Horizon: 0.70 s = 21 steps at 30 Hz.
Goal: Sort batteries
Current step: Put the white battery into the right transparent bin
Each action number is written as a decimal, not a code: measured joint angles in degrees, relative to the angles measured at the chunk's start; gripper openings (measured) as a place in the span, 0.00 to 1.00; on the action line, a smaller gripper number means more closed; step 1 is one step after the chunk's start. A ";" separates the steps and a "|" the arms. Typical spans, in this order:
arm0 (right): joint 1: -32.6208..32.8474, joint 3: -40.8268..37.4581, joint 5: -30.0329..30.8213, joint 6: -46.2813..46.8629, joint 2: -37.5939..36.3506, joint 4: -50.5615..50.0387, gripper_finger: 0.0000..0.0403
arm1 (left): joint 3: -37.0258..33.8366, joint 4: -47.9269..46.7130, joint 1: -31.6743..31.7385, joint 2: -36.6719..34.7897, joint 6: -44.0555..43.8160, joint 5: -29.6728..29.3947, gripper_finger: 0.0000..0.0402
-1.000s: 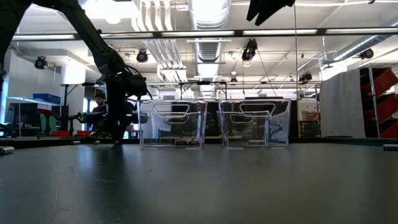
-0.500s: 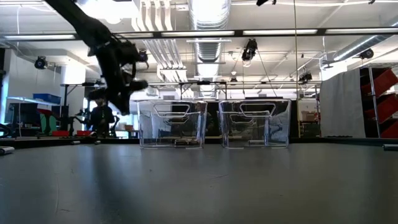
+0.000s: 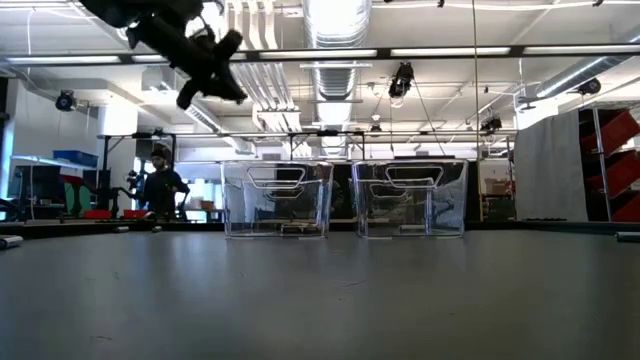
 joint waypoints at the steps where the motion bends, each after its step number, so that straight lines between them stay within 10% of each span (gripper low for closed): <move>1: -0.42 0.00 -1.02 -0.91 0.00 1.31 0.54 | 0.00 1.57 -0.83 -0.39 -0.31 0.40 0.02; 21: -7.10 -1.62 -14.06 -4.20 6.90 21.24 0.54 | 0.09 36.24 -12.52 5.76 -13.10 11.18 0.02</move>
